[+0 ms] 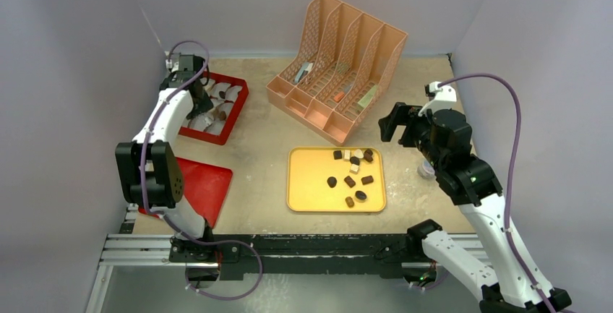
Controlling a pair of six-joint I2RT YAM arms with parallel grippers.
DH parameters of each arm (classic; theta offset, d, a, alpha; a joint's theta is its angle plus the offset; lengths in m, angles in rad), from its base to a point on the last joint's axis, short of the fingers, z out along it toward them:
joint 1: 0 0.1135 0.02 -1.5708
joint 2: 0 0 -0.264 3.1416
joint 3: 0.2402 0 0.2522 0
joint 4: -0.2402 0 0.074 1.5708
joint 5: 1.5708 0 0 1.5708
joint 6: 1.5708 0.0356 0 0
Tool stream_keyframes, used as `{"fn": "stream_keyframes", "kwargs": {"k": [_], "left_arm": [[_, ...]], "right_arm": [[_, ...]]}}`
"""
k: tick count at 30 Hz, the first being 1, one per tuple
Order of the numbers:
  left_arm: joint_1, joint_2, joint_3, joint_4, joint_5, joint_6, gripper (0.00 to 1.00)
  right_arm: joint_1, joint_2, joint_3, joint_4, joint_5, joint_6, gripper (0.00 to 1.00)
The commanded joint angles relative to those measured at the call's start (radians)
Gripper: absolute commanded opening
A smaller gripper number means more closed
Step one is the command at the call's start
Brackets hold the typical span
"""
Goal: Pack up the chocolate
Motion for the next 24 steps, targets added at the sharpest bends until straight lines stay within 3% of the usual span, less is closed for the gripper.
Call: {"fn": "stream_keyframes", "kwargs": {"k": [1,9,17,24], "left_arm": [[-0.009,-0.109,-0.002,0.042,-0.001,-0.010,0.38],[-0.108,-0.204,-0.035,0.030,0.008,0.009,0.38],[-0.226,-0.297,-0.048,0.018,0.192,0.083,0.36],[-0.372,-0.366,-0.072,-0.007,0.191,0.135,0.36]], "right_arm": [[-0.002,0.008,0.030,0.009,0.014,-0.007,0.97],[-0.002,0.019,0.028,0.014,0.035,-0.001,0.97],[-0.002,0.028,0.031,-0.016,0.042,-0.006,0.97],[-0.002,0.036,0.053,-0.025,0.088,-0.039,0.97]]}}
